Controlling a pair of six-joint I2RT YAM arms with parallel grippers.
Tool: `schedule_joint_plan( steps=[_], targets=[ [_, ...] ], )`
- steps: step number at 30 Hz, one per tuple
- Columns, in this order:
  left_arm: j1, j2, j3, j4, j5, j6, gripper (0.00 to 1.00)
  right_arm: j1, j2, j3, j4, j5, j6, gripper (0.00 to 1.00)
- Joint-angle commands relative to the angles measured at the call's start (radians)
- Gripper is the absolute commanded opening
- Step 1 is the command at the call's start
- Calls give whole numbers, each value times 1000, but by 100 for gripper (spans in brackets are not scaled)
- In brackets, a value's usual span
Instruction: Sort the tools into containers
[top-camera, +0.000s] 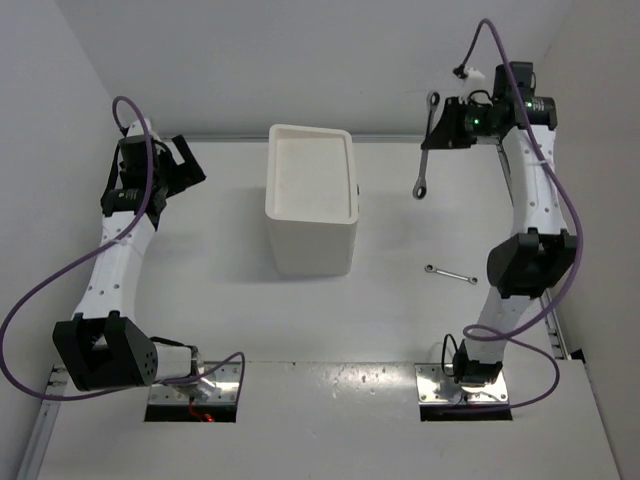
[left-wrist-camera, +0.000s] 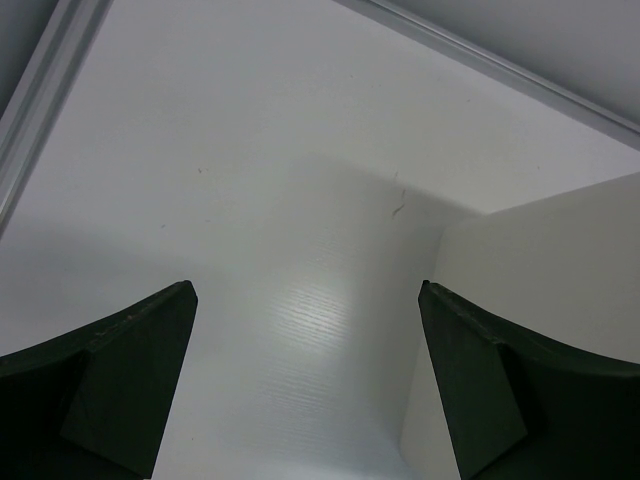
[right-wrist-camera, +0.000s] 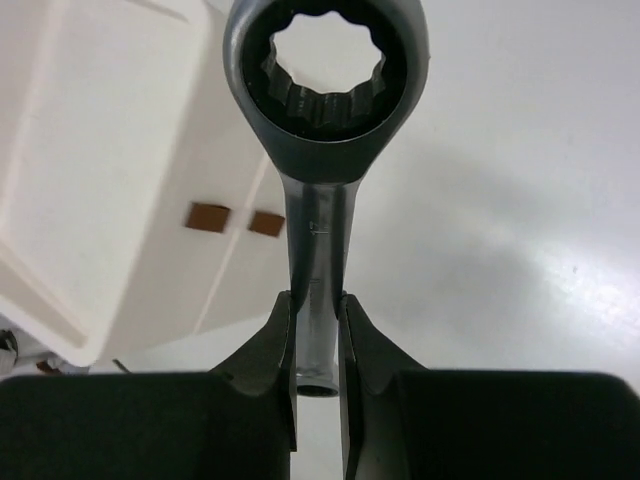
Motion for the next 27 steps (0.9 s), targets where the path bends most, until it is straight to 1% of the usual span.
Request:
schedule_joint_plan(
  steps=[1,2,3,4,5,6,8,10,14,18,21,26,27],
  targets=[
    [13,-2,1,32,14,-6,100,8,-111,60,150,-107,58,0],
    [13,-2,1,32,14,-6,100,19,-111,60,181,-136,100,0],
    [13,-2,1,32,14,-6,100,19,-124,60,213,-151,100,0],
    [13,-2,1,32,14,-6,100,28,-125,71,245,-167,153,0],
    [13,7,1,32,14,-6,100,28,-135,71,312,-205,184,0],
    [13,7,1,32,14,-6,100,42,-135,80,345,-223,236,0],
    [13,7,1,32,14,-6,100,85,-135,80,432,-244,279,0],
    [13,7,1,32,14,-6,100,123,-135,100,459,-244,304,0],
    [13,7,10,32,3,3,100,247,-92,135,502,-244,327,0],
    [13,16,1,32,3,3,100,344,-48,145,477,-222,318,0],
    [13,16,1,32,-8,3,100,405,-19,154,425,-152,258,0],
    [13,16,1,32,-8,3,100,453,44,163,341,-90,160,0],
    [13,16,1,32,-8,3,100,467,58,163,315,-52,142,0]
  ],
)
